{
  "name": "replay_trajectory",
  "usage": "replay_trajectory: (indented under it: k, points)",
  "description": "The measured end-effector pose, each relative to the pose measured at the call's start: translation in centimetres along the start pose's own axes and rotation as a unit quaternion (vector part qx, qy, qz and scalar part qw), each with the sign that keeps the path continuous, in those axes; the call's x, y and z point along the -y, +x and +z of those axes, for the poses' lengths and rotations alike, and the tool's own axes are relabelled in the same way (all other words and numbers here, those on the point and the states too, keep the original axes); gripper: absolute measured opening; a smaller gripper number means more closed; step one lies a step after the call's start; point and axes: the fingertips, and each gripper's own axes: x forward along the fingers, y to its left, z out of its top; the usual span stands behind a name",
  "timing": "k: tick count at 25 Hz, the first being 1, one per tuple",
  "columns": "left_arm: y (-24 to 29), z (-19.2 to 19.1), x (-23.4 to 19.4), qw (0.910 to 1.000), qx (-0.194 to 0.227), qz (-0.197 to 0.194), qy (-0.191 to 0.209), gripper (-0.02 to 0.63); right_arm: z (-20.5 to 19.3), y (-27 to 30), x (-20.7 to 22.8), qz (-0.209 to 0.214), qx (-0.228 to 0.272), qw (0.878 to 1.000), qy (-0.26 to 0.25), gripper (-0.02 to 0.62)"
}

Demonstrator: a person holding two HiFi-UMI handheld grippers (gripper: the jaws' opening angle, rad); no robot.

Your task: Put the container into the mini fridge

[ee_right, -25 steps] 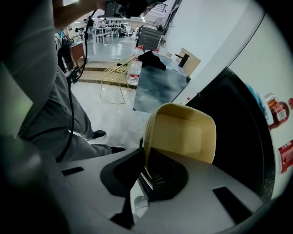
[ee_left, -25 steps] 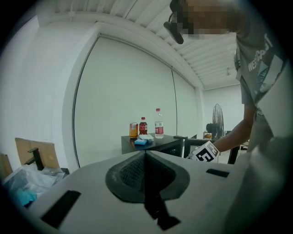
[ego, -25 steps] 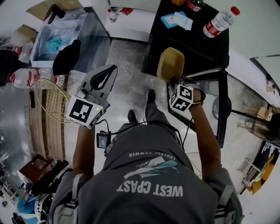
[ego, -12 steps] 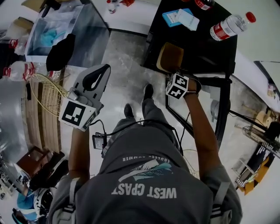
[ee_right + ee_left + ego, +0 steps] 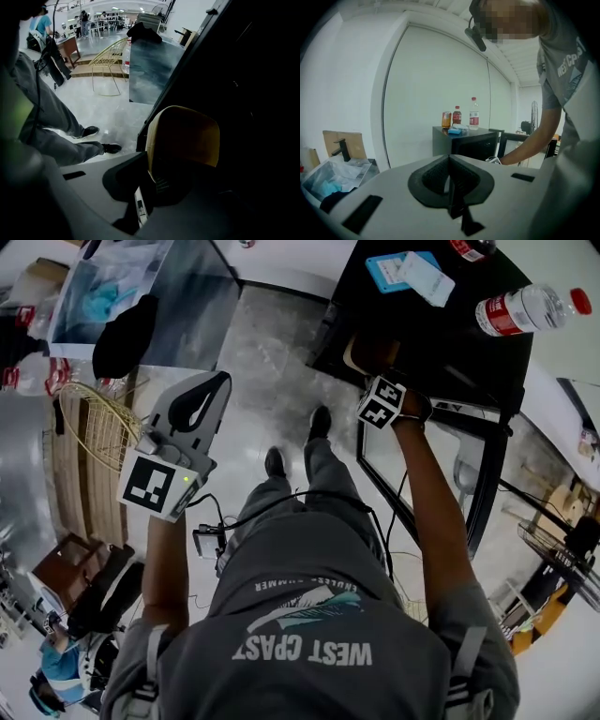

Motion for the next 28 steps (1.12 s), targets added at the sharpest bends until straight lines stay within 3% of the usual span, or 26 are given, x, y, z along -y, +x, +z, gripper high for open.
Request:
replay_trajectory:
  k: [9, 15, 28]
  points:
    - [1.0, -1.8, -1.0, 0.9994, -0.027, 0.012, -0.017, 0.017, -1.4, 4.6, 2.2, -0.007, -0.026, 1.0, 0.009, 0.051]
    - [1.7, -2.5, -1.5, 0.9994, -0.021, 0.012, -0.024, 0.017, -2.0, 6.4, 3.6, -0.018, -0.03, 0.999, 0.004, 0.052]
    - [2.6, -3.4, -2.0, 0.9986, -0.029, 0.02, -0.04, 0.017, -2.8, 7.4, 8.2, -0.088, -0.051, 0.995, -0.003, 0.095]
